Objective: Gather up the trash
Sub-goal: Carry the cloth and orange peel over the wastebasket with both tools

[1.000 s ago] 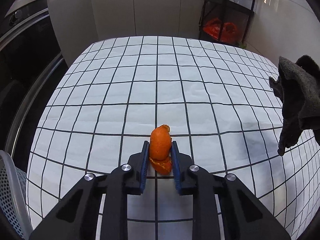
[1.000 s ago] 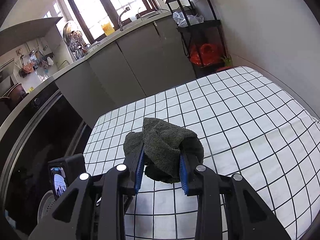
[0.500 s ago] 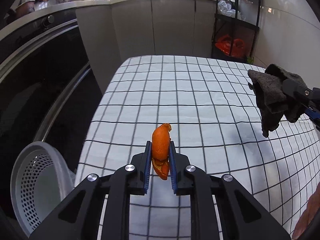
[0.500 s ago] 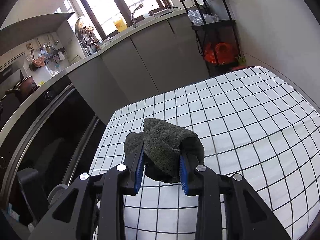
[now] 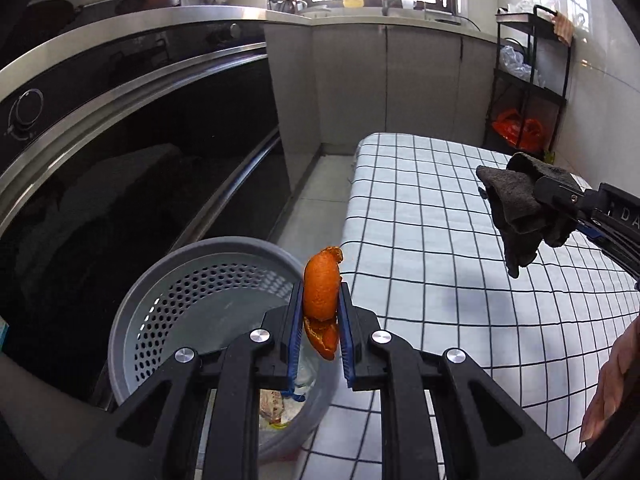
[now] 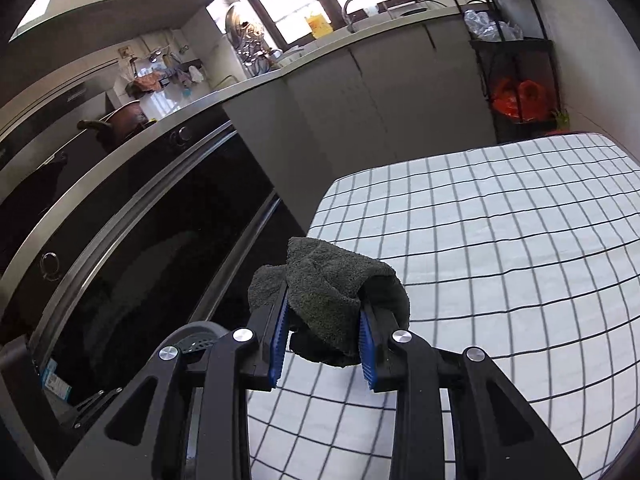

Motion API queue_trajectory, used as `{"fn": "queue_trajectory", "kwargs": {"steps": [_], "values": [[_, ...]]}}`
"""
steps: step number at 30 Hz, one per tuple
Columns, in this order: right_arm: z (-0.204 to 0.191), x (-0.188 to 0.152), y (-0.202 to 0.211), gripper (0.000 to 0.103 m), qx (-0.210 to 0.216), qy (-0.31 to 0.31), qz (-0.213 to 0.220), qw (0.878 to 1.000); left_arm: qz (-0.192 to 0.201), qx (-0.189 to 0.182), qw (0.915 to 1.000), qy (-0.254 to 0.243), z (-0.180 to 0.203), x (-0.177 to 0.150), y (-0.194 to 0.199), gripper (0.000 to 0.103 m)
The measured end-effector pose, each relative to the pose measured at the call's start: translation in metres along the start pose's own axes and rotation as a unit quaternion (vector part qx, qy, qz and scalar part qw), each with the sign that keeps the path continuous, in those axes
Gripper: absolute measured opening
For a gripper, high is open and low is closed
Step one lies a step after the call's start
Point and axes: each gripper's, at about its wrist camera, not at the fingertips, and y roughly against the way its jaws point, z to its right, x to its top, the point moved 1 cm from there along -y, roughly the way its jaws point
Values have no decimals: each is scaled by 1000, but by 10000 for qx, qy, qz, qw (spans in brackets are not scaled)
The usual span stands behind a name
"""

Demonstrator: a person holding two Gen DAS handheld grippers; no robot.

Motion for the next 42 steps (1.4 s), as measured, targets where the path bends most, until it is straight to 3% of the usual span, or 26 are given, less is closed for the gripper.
{"fn": "queue_trajectory", "kwargs": {"steps": [9, 19, 27, 42], "values": [[-81, -40, -24, 29, 442, 533, -384, 9969, -99, 289, 9979, 566, -68, -23, -2, 17], [-128, -75, -54, 29, 618, 1140, -882, 9876, -244, 446, 9898, 1329, -136, -36, -14, 17], [-135, -83, -69, 29, 785, 1124, -1135, 9840, -380, 643, 9874, 1396, -153, -44, -19, 17], [-161, -95, -94, 29, 975, 1520, -1463, 9726, -514, 805, 9879, 1225, -150, -49, -23, 21]]}}
